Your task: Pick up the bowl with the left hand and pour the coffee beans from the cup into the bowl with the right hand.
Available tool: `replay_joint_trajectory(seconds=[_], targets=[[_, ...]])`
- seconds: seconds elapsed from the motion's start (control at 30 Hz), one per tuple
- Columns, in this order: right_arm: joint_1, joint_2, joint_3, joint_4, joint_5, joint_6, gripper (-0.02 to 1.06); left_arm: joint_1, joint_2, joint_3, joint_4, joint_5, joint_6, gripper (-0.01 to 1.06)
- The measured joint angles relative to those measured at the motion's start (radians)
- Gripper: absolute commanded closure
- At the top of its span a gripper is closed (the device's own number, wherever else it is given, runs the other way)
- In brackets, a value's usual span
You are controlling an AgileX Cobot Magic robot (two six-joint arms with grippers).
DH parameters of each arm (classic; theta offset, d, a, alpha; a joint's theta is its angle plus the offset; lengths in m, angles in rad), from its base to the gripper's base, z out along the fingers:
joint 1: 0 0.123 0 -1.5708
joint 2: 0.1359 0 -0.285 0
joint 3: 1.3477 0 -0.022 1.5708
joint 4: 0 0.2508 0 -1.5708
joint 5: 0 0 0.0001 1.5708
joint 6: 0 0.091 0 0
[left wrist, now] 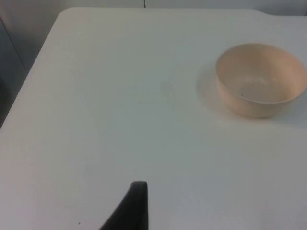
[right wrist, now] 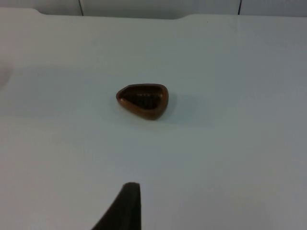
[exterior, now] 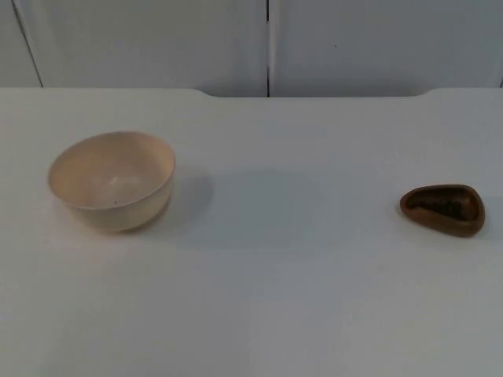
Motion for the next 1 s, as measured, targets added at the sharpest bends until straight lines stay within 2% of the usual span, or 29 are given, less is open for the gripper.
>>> replay_joint_trajectory(seconds=[1.0], targets=[[0.000, 0.000, 0.000, 0.000, 0.000, 0.000, -0.01, 0.000, 0.012, 0.000, 0.000, 0.000, 0.000, 0.00]])
